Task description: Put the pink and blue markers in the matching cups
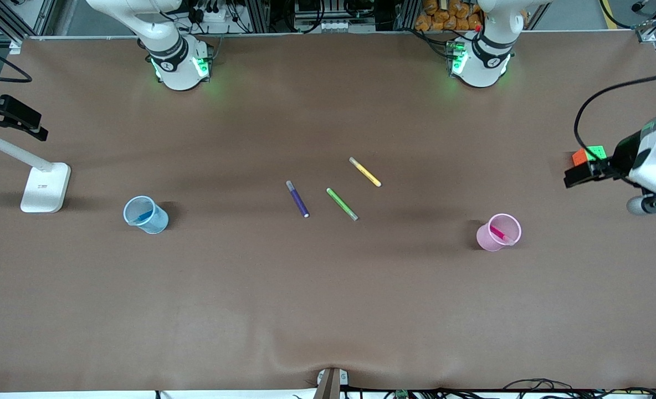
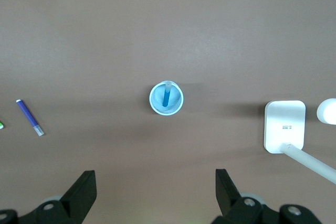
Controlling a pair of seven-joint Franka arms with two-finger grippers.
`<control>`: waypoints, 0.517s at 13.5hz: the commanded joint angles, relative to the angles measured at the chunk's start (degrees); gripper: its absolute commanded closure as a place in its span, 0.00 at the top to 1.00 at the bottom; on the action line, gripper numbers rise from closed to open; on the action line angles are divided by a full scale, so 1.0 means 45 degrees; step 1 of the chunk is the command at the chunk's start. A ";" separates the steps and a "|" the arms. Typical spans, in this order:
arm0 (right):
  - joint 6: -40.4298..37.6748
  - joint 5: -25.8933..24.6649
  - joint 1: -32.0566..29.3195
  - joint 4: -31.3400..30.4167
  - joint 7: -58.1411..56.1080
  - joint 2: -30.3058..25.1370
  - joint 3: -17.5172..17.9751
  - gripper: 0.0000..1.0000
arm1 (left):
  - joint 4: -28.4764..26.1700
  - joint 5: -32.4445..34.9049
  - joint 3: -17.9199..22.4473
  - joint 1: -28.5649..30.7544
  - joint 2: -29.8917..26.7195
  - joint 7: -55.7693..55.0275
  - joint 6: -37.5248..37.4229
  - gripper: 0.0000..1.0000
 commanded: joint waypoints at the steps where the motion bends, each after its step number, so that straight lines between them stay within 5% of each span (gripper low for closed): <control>1: 0.0116 0.0008 -0.0091 -0.0202 -0.0082 -0.0138 0.0039 1.00 | -0.0135 -0.0282 -0.0065 0.0469 -0.0730 0.1035 -0.0485 1.00; 7: 0.0213 0.0008 -0.0071 -0.0182 -0.0082 -0.0079 0.0039 1.00 | -0.1226 -0.0984 0.0401 0.0295 -0.2486 0.1486 -0.1209 1.00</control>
